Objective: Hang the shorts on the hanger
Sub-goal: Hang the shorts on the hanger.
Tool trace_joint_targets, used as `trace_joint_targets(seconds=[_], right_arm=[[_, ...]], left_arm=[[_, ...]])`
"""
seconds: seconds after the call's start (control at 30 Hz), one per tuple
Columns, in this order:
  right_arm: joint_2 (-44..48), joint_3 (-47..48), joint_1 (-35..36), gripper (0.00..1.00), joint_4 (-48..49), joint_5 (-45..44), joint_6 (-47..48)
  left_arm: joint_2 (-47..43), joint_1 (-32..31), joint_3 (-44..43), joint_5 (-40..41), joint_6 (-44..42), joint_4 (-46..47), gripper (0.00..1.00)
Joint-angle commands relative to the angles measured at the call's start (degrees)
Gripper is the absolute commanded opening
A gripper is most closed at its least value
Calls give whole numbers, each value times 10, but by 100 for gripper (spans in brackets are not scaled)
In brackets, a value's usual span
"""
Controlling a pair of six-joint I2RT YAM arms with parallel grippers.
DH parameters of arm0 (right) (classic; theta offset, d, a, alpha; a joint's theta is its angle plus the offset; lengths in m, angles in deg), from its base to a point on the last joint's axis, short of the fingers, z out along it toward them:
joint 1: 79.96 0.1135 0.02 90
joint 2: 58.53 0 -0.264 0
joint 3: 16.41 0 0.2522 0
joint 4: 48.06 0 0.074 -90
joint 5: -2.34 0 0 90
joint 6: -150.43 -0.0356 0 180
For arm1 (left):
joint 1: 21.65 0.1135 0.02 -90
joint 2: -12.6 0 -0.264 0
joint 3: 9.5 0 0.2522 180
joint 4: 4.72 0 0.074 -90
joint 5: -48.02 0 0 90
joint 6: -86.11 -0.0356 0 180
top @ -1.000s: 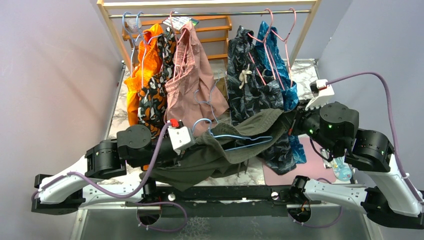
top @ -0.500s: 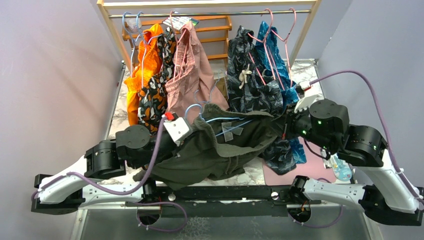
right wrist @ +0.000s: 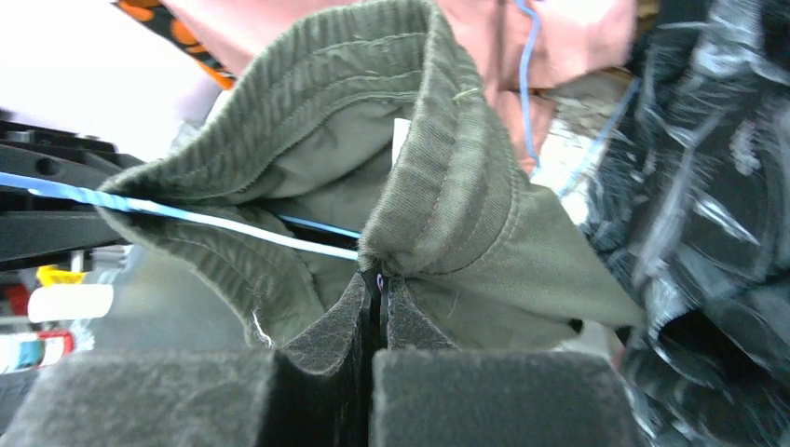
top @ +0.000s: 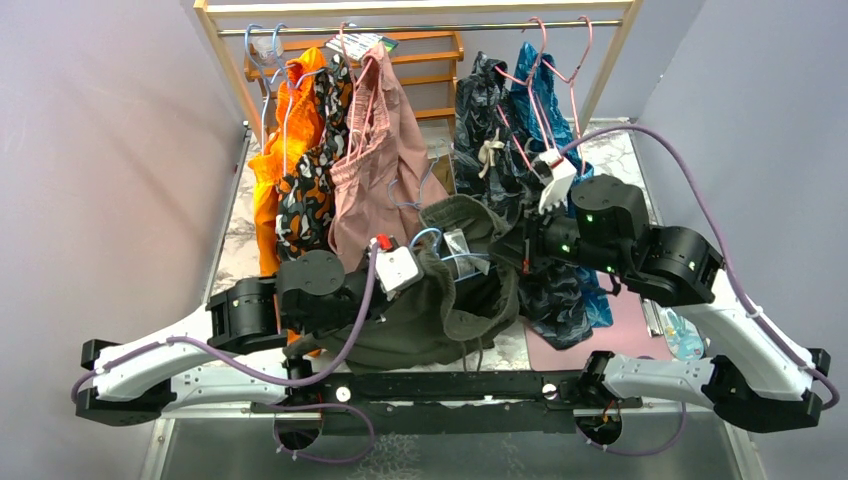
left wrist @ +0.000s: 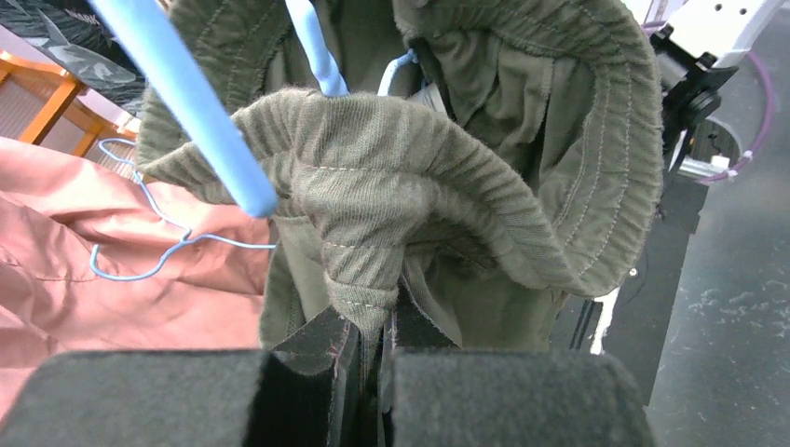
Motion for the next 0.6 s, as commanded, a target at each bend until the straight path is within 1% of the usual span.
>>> trace_joint_targets(seconds=[0.0, 0.13, 0.23, 0.37, 0.47, 0.57], right_arm=[[-18, 44, 0, 1, 124, 114, 1], [-34, 76, 0, 1, 183, 179, 5], [-57, 106, 0, 1, 191, 210, 15], [-84, 100, 0, 1, 176, 228, 26], [-83, 80, 0, 1, 184, 209, 33], [-90, 101, 0, 1, 176, 210, 48]], left_arm=[[-31, 0, 25, -38, 10, 69, 0], [-45, 0, 43, -43, 25, 76, 0], [-64, 0, 62, -35, 33, 88, 0], [-90, 0, 97, -31, 37, 110, 0], [-110, 0, 118, -49, 35, 120, 0], [-126, 0, 123, -29, 47, 131, 0]])
